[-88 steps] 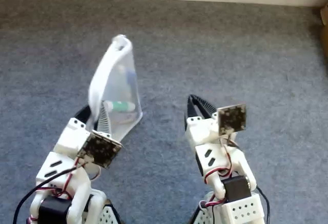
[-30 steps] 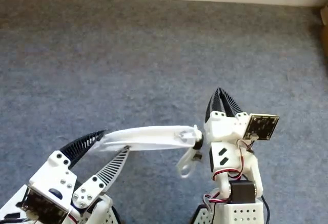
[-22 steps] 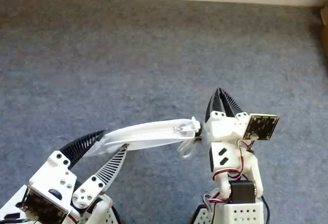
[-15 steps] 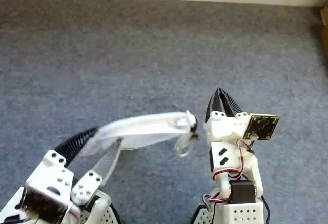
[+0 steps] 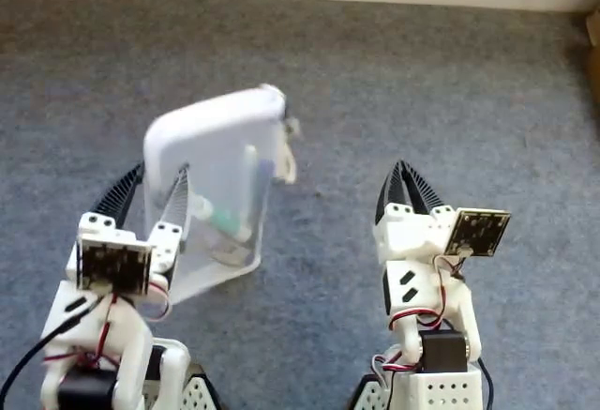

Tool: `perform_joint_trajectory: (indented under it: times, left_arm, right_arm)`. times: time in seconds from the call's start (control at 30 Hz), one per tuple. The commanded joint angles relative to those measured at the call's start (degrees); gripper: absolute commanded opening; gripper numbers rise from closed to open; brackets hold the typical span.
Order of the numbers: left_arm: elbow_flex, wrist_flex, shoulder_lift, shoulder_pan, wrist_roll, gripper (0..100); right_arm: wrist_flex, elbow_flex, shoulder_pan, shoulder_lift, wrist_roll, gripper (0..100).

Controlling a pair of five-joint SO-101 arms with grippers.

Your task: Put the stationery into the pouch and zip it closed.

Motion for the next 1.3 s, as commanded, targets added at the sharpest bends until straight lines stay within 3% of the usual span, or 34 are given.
perform_joint_trajectory:
  times: [0.0,0.13,0.3,0.47,0.77,1.0,1.13,1.27]
  left_arm:
    - [3.6,-5.3,-0.6,-0.9,0.4,17]
    - [5.6,-5.4,-0.6,-0.8,0.4,17]
    - [5.4,-3.6,-0.6,4.0,-6.2,17]
    - [4.0,-1.0,-0.6,7.5,-6.2,17]
    - [3.6,2.5,-0.6,7.3,-6.1,16]
    - [5.7,3.8,-0.6,7.3,-6.4,0]
    - [10.9,2.2,-0.6,7.3,-6.4,1]
    - [14.7,-0.8,-0.6,7.3,-6.4,1]
  right_arm:
    - [-1.7,-0.3,0.3,-0.9,-0.4,0.6]
    - [-1.7,-0.3,0.3,-0.9,-0.4,0.6]
    - [-1.7,-0.3,0.3,-0.9,-0.4,0.6]
    - [-1.7,-0.2,0.3,-0.9,-0.2,0.6]
    - [-1.4,-0.2,0.3,-0.9,-0.4,0.6]
    - [-1.3,-0.2,0.3,-0.9,-0.4,0.6]
    - [-0.8,-0.3,0.5,-0.9,-0.4,0.6]
    - [5.8,-0.8,0.5,-0.9,-0.4,0.6]
